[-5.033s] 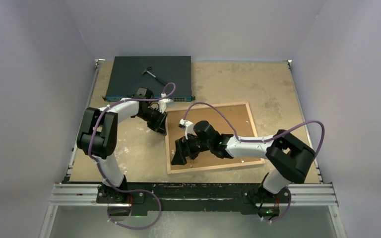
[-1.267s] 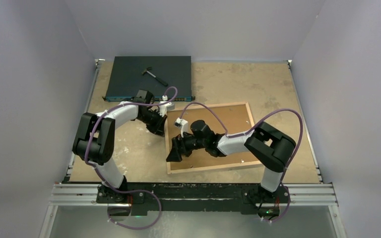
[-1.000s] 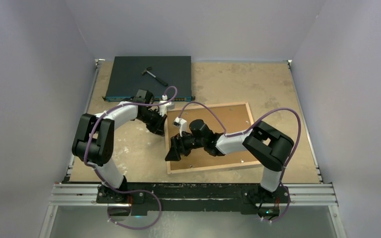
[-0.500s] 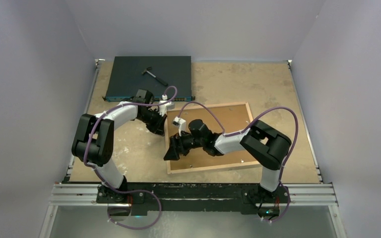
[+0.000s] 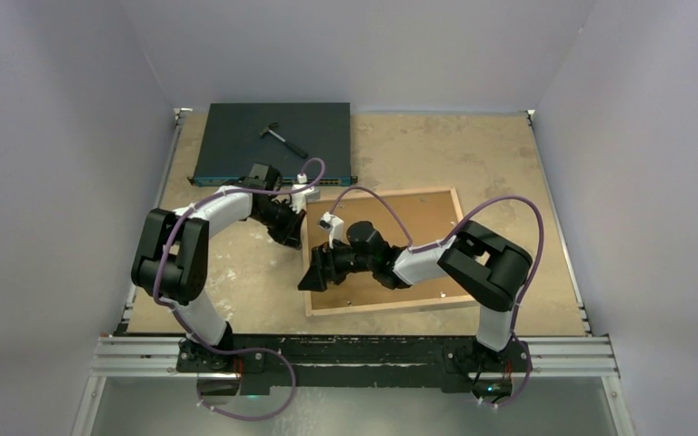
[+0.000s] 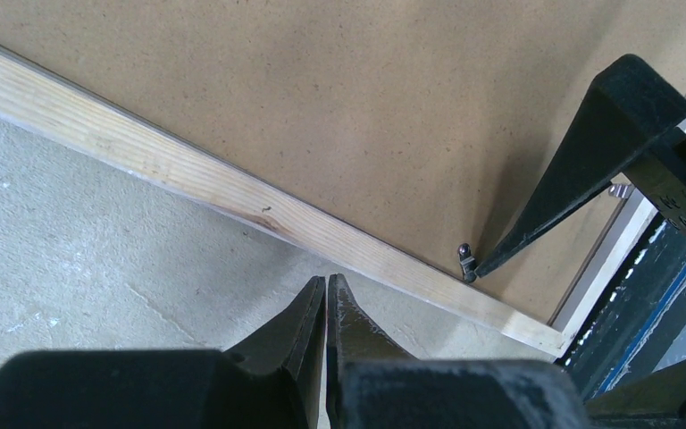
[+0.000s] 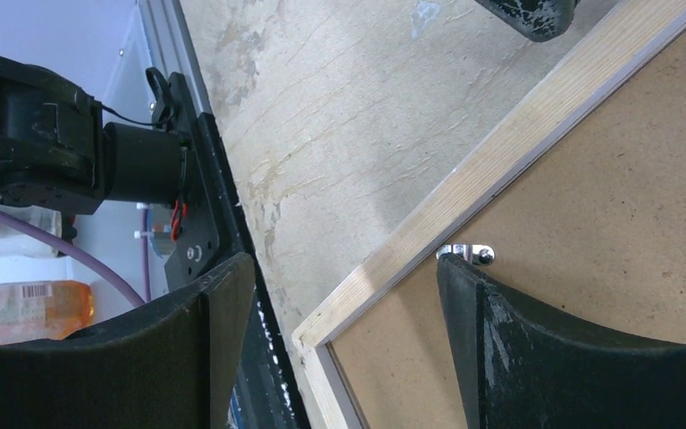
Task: Put the photo into the frame
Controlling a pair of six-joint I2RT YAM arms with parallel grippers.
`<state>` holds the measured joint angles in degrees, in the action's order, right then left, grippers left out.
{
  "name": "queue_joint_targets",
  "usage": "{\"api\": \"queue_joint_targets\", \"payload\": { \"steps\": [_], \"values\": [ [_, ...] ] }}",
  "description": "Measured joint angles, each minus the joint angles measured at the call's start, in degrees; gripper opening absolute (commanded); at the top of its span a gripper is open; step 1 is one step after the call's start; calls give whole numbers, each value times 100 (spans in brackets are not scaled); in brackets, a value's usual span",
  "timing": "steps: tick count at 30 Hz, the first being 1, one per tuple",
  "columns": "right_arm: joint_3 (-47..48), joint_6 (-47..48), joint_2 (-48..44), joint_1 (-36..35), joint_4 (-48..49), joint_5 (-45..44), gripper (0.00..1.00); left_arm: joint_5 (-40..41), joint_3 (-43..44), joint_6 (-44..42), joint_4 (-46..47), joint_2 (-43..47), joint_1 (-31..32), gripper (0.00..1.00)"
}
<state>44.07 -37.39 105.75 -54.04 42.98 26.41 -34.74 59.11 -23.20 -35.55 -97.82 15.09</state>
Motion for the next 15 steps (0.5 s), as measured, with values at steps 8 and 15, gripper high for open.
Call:
{"api": "queue_joint_targets", "payload": {
  "steps": [8, 15],
  "values": [
    [-50, -92, 0, -2, 210, -190, 77, 2, -9, -46, -9, 0, 0, 1],
    [-118, -212, 0, 0, 411, -348, 77, 0, -52, -48, 4, -149, 13, 1]
  ]
}}
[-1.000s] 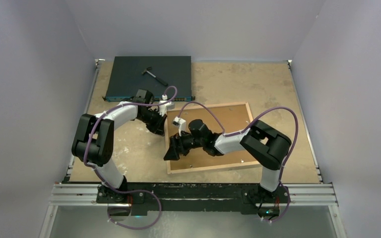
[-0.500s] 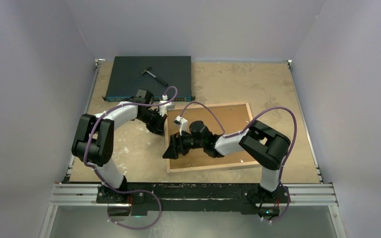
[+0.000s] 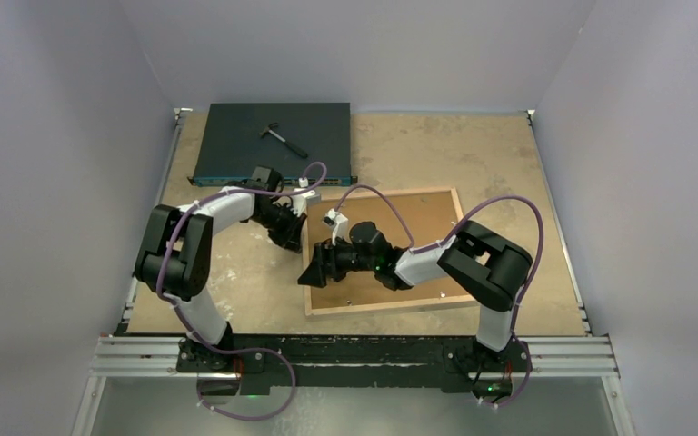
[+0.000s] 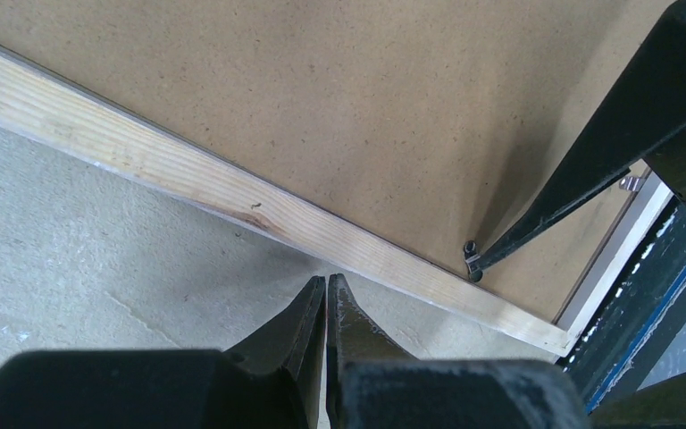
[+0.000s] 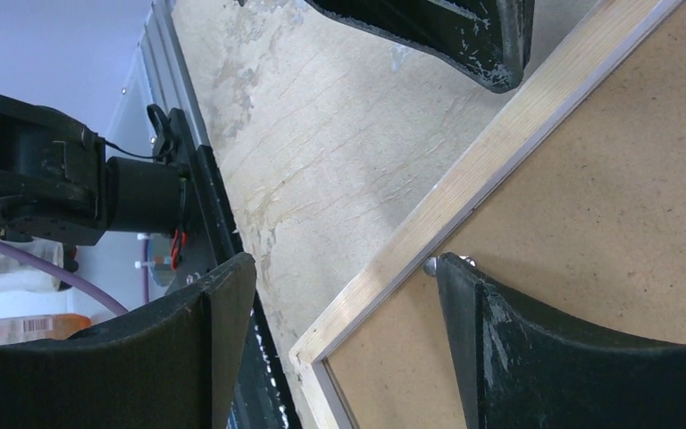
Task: Put the photo into the frame
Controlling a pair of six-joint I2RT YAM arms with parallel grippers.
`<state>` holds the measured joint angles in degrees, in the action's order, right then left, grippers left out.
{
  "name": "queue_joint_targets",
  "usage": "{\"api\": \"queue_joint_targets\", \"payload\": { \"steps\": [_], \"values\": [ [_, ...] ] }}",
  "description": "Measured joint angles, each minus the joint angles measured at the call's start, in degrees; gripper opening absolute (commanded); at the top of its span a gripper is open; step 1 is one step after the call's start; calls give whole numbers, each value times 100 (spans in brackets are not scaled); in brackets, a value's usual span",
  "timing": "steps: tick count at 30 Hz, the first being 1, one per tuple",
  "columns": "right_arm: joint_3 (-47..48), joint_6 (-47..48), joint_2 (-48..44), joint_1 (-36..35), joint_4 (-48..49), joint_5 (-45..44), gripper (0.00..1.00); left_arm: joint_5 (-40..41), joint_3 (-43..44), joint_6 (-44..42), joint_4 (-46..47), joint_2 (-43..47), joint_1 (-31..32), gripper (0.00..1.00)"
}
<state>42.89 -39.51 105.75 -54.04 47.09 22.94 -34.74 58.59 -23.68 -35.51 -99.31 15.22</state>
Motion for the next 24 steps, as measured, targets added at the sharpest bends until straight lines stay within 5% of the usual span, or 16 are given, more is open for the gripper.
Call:
{"api": "queue_joint_targets", "payload": {
  "steps": [11, 24],
  "values": [
    [-599, 13, -658, -7, -153, -186, 80, -55, 0, -122, -85, -31, 24, 1],
    [-557, -17, -380, -166, 90, -251, 79, -363, 0, -221, -348, 146, 28, 9]
  ]
}}
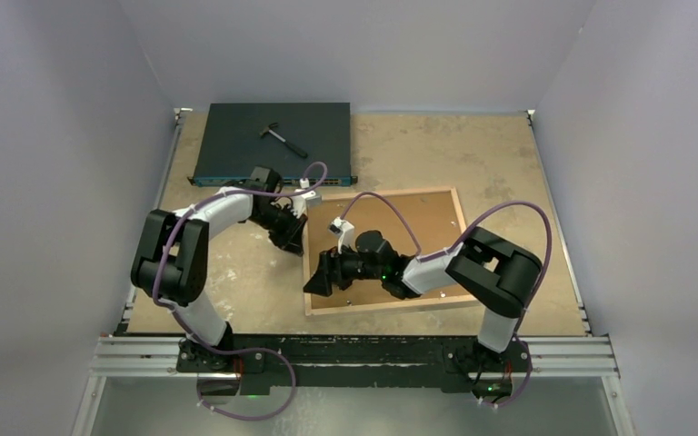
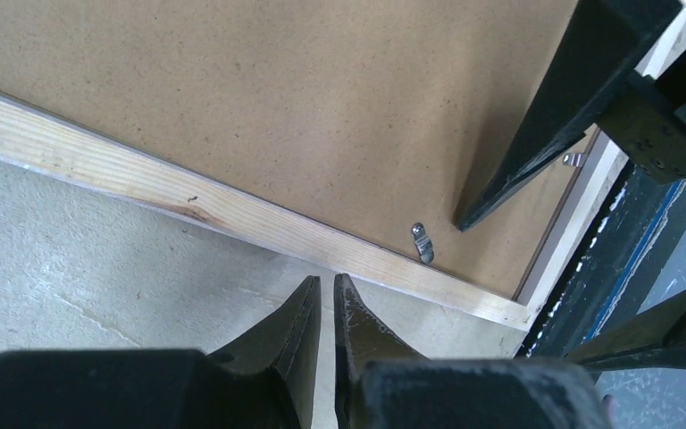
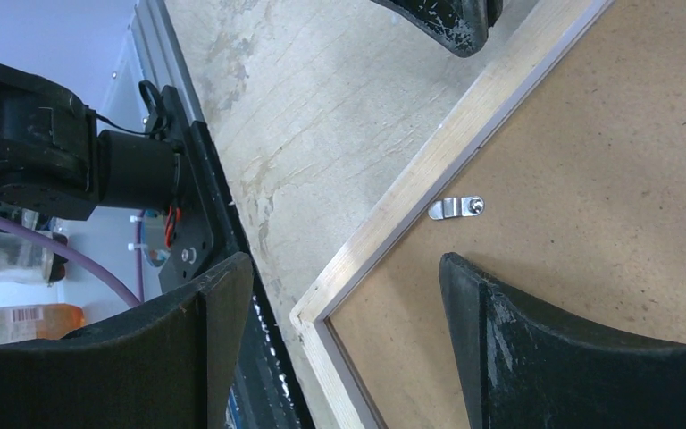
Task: Put the photo into the frame
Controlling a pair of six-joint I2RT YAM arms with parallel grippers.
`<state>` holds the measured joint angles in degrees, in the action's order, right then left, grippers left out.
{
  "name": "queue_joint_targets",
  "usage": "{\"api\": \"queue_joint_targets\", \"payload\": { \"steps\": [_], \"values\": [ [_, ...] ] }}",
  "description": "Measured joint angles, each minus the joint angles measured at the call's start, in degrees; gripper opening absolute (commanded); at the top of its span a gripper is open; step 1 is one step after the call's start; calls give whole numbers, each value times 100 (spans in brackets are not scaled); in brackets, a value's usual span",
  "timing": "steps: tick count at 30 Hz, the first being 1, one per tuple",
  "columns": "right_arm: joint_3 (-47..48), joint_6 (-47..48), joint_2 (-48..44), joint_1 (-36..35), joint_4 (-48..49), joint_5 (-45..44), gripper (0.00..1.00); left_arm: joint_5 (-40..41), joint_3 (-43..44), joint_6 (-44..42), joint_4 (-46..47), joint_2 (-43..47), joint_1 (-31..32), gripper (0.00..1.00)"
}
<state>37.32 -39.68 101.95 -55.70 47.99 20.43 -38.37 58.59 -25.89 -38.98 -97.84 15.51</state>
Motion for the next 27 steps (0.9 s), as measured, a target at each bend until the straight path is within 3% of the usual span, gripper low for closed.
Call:
{"api": "queue_joint_targets", "payload": {
  "steps": [27],
  "values": [
    [269, -151, 245, -249, 81, -625, 79, 33, -101, 83, 179, -103, 116, 3]
  ]
}}
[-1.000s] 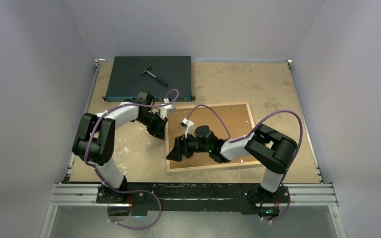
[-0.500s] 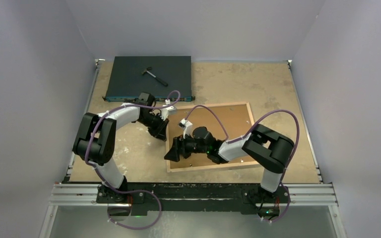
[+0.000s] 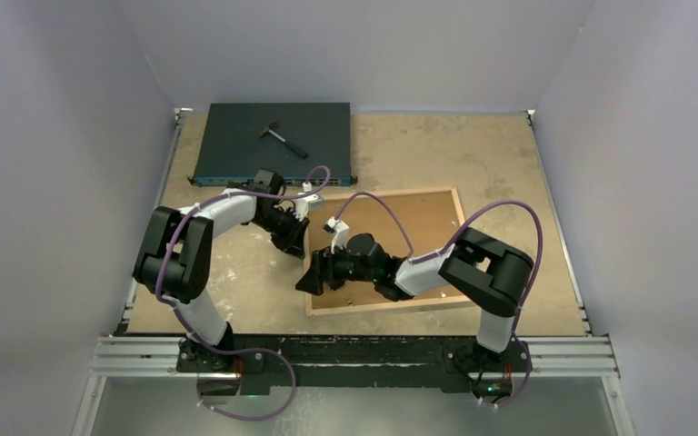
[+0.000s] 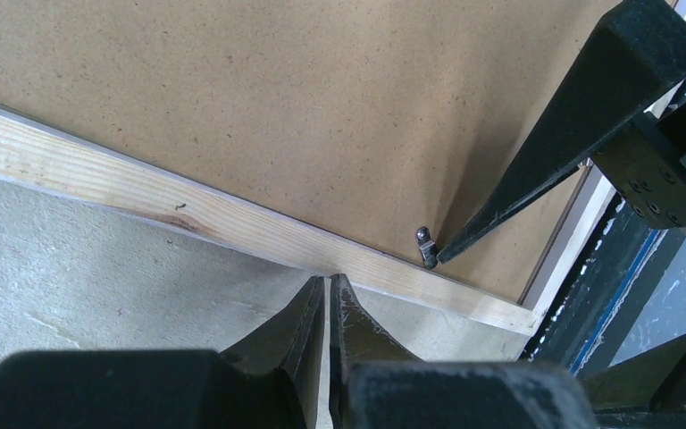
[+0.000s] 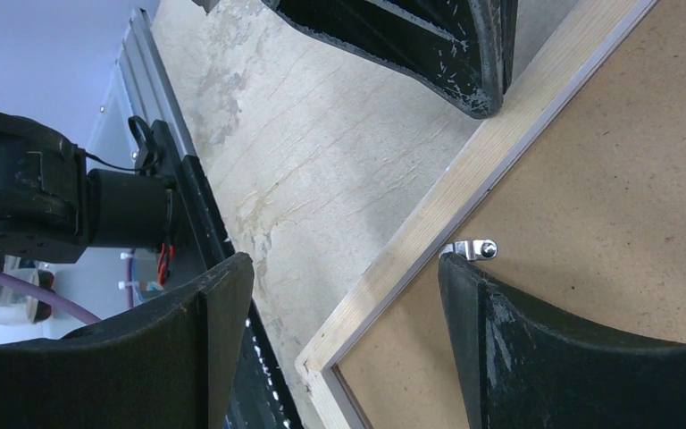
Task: Put the photo into the frame
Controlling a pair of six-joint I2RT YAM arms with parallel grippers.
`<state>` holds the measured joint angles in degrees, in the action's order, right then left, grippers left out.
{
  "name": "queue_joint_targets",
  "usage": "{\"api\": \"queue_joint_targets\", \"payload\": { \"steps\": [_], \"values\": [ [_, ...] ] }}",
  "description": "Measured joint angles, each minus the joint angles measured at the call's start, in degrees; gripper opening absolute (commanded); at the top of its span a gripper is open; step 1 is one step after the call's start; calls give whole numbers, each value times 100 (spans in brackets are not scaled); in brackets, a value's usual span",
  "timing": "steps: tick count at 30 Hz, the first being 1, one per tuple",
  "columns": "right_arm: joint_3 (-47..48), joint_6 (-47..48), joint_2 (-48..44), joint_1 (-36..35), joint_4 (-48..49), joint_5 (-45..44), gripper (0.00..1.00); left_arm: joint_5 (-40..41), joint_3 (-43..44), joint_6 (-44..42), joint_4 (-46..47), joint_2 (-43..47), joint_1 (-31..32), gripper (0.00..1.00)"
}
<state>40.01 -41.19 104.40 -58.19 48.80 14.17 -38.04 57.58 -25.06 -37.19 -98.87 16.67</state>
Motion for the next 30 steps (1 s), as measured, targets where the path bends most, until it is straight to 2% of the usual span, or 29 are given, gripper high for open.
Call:
{"api": "queue_joint_targets", "payload": {
  "steps": [25, 30],
  "values": [
    [164, 61, 74, -181, -96, -522, 79, 17, -2, -7, -17, 2, 24, 3],
    [-48, 177, 79, -192, 317, -562, 83, 9, -2, -11, -9, 4, 33, 3]
  ]
}}
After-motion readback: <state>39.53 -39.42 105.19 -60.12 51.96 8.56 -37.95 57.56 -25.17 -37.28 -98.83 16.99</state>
